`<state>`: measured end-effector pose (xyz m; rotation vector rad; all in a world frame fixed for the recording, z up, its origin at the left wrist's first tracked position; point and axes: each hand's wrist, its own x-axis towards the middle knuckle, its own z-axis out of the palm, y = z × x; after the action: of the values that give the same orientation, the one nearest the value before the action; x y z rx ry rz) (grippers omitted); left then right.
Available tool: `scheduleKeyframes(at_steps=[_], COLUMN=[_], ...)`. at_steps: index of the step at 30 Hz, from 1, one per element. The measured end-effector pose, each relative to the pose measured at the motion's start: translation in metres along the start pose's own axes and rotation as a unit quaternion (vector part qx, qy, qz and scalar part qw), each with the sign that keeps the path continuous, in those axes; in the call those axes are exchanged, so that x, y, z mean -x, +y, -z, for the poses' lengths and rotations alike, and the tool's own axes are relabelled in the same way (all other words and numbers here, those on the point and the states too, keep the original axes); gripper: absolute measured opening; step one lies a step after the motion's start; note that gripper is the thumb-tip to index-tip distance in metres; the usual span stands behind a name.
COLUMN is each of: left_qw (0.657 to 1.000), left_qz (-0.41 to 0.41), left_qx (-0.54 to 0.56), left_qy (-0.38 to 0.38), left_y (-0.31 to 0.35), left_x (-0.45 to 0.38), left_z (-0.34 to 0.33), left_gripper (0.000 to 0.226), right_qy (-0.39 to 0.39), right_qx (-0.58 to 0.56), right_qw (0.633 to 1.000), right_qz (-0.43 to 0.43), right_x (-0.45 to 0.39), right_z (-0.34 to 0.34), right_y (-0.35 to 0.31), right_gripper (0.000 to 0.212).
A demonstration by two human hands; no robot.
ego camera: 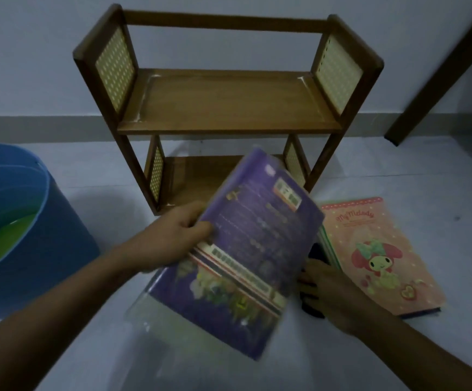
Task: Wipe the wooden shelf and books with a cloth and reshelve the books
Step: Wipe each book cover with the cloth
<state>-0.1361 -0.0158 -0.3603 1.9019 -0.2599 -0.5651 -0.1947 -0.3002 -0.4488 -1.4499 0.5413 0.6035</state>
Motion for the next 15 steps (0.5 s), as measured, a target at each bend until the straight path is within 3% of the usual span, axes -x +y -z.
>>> scheduleKeyframes(at_steps=[2,5,7,10,12,15], left_qw=[0.986,0.965,0.962,0.953,0.946,0.947], left_qz=[0.072,0.182,0.235,0.267,0.292,0.291], left_qx=[0.153,0.186,0.135,0.085,0.056,-0.057], left_qy=[0.016,0.027,-0.031,-0.110,-0.126,-0.124], left_y=[-0.027,-0.077,-0.102,-0.125,-0.143,-0.160], left_x=[0.006,0.011,0.013,0.017,0.021,0.022], left_z=[-0.016,-0.033,-0.032,-0.033,-0.039,-0.044], left_gripper=[0.021,0.023,0.023,0.035,0.042,0.052], right_qy=[-0.111,-0.058,-0.007,-0.005,-0.018,-0.005], right_qx=[-0.136,-0.131,-0.053,0.130,0.290,0.419], right_qw=[0.983,0.989,0.999,0.991,0.954,0.901], right_qz=[-0.059,-0.022,-0.003,0.034,0.073,0.117], right_x=[-0.001,-0.020,-0.033,-0.060,-0.075,-0.082], right_z=[-0.009,-0.019,-0.029,-0.042,-0.048,-0.041], right_y=[-0.007,-0.016,-0.025,-0.030,-0.018,0.000], right_gripper=[0.049,0.050,0.044,0.040,0.046,0.040])
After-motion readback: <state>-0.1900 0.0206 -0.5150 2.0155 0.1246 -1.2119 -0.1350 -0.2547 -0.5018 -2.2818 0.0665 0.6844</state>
